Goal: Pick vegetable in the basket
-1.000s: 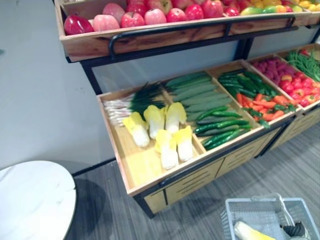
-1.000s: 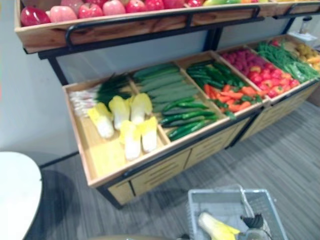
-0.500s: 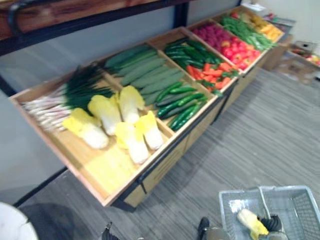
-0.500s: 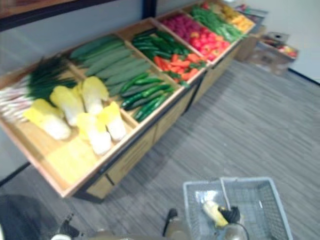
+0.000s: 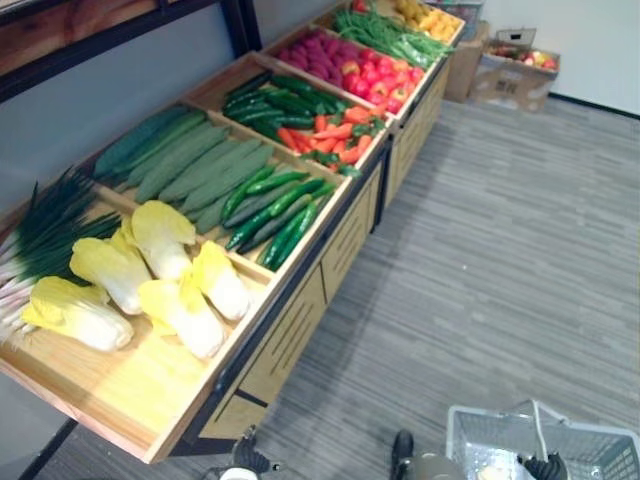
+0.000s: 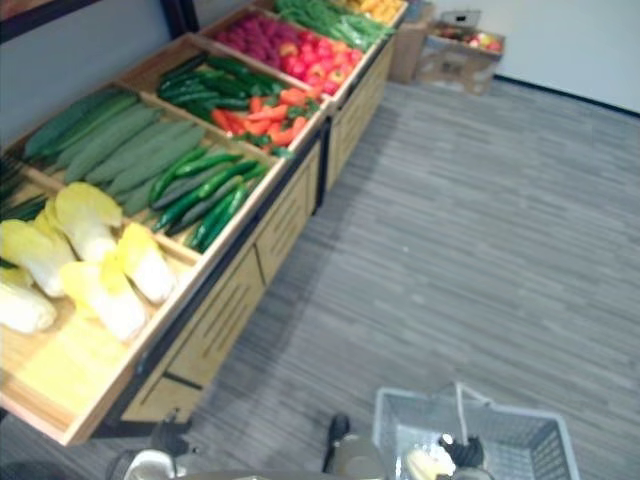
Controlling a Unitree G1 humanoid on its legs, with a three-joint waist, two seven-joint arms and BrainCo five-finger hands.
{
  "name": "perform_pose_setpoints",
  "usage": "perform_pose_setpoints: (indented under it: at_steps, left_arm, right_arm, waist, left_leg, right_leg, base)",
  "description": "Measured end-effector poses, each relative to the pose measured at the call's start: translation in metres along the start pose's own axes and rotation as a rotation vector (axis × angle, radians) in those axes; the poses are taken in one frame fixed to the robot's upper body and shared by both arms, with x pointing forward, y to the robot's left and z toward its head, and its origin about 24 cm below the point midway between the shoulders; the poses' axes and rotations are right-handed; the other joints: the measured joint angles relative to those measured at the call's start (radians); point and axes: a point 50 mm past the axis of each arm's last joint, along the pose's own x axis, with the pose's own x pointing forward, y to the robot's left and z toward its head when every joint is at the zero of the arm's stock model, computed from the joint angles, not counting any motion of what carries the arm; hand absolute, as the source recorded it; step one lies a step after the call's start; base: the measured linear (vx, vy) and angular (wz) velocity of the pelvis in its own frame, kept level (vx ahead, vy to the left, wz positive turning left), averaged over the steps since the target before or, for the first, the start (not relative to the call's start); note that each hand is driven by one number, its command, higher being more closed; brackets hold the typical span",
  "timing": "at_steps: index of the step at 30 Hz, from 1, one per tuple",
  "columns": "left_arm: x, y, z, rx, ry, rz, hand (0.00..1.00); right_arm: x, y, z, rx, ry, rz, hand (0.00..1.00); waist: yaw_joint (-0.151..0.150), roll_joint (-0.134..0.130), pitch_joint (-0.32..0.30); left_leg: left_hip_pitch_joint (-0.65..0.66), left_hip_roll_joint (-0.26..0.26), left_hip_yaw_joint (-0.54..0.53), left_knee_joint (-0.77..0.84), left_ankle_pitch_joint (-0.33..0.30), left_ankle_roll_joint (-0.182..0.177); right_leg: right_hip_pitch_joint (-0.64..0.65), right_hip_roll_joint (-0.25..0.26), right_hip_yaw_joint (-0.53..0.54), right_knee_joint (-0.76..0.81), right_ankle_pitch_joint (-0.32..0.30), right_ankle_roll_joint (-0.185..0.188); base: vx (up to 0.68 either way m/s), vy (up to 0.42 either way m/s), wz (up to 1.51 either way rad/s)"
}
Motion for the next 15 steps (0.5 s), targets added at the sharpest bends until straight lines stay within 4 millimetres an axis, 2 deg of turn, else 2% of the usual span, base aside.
perform_pose_setpoints:
  at_steps: [1,2,3,5,6,7,9,11,12,13,15]
  left_arm:
    - [-0.002,-0.004,-0.001,0.009,0.000,-0.016,0.00]
    - [-0.001,-0.003,0.000,0.013,-0.012,-0.014,0.00]
    - [-0.002,-0.006,0.001,0.007,-0.015,-0.018,0.00]
    - [-0.006,-0.011,-0.004,-0.004,-0.006,-0.030,0.00]
    - [-0.008,-0.013,-0.007,-0.007,-0.002,-0.034,0.00]
    - [-0.009,-0.014,-0.010,-0.007,0.004,-0.035,0.00]
    - [-0.011,-0.014,-0.016,-0.008,0.022,-0.035,0.00]
    - [-0.013,-0.016,-0.019,-0.007,0.030,-0.041,0.00]
    - [-0.014,-0.022,-0.019,-0.015,0.039,-0.053,0.00]
    - [-0.015,-0.023,-0.021,-0.018,0.045,-0.052,0.00]
    - [-0.014,-0.020,-0.024,-0.002,0.055,-0.047,0.00]
  right_arm:
    - [0.002,-0.002,0.005,-0.003,-0.015,-0.005,1.00]
    - [0.005,-0.008,0.007,-0.013,-0.027,-0.018,1.00]
    - [0.008,-0.015,0.011,-0.021,-0.040,-0.037,1.00]
    - [0.012,-0.023,0.018,-0.031,-0.058,-0.062,1.00]
    - [0.013,-0.024,0.020,-0.029,-0.064,-0.073,1.00]
    - [0.013,-0.023,0.021,-0.029,-0.071,-0.069,1.00]
    - [0.014,-0.021,0.027,-0.027,-0.093,-0.062,1.00]
    - [0.015,-0.020,0.030,-0.033,-0.105,-0.061,1.00]
    - [0.016,-0.021,0.032,-0.043,-0.111,-0.058,1.00]
    - [0.015,-0.018,0.032,-0.042,-0.110,-0.051,1.00]
    - [0.014,-0.015,0.030,-0.039,-0.107,-0.042,1.00]
  waist:
    - [0.012,0.002,0.005]
    - [0.020,0.000,0.009]
    - [0.023,0.001,0.011]
    - [0.037,0.017,0.013]
    - [0.051,0.024,0.013]
    - [0.051,0.025,0.013]
    - [0.054,0.028,0.011]
    - [0.052,0.041,0.004]
    - [0.056,0.077,-0.002]
    - [0.059,0.080,-0.005]
    - [0.051,0.052,-0.011]
  left_leg:
    - [-0.035,0.024,-0.088,0.104,0.025,0.040]
    - [-0.109,0.012,-0.271,0.202,0.061,0.072]
    - [-0.148,-0.032,-0.398,0.230,0.032,0.036]
    - [-0.172,-0.121,-0.517,0.229,-0.024,0.020]
    - [-0.168,-0.152,-0.525,0.195,-0.037,0.018]
    - [-0.168,-0.163,-0.539,0.169,-0.041,0.014]
    - [-0.168,-0.199,-0.637,0.021,-0.045,0.013]
    - [-0.164,-0.212,-0.701,-0.080,-0.048,0.014]
    - [-0.165,-0.220,-0.753,-0.159,-0.049,0.008]
    - [-0.170,-0.230,-0.739,-0.161,-0.055,0.016]
    - [-0.164,-0.266,-0.724,-0.164,-0.066,0.027]
  right_leg:
    - [0.011,-0.004,0.015,-0.001,-0.002,-0.003]
    - [0.019,-0.016,0.035,-0.004,-0.001,-0.002]
    - [0.019,-0.028,0.064,-0.007,-0.001,-0.002]
    - [0.023,-0.048,0.114,-0.026,0.004,0.006]
    - [0.036,-0.049,0.143,-0.051,0.009,0.013]
    - [0.039,-0.048,0.153,-0.061,0.011,0.018]
    - [0.034,-0.038,0.186,-0.090,0.026,0.039]
    - [0.029,-0.028,0.196,-0.108,0.039,0.058]
    - [0.035,-0.010,0.218,-0.162,0.085,0.092]
    - [0.042,-0.017,0.222,-0.182,0.098,0.104]
    - [0.054,-0.049,0.234,-0.183,0.100,0.107]
  base:
    - [-0.02,-0.091,-0.35]
    - [0.00,-0.056,-0.41]
    - [0.02,0.007,-0.38]
    - [0.03,0.056,-0.60]
    - [0.04,0.060,-0.66]
    - [0.02,0.091,-0.56]
    - [-0.01,0.141,-0.47]
    - [0.01,0.230,-0.46]
    - [0.01,0.262,-0.45]
    - [0.06,0.243,-0.33]
    - [0.13,0.197,-0.03]
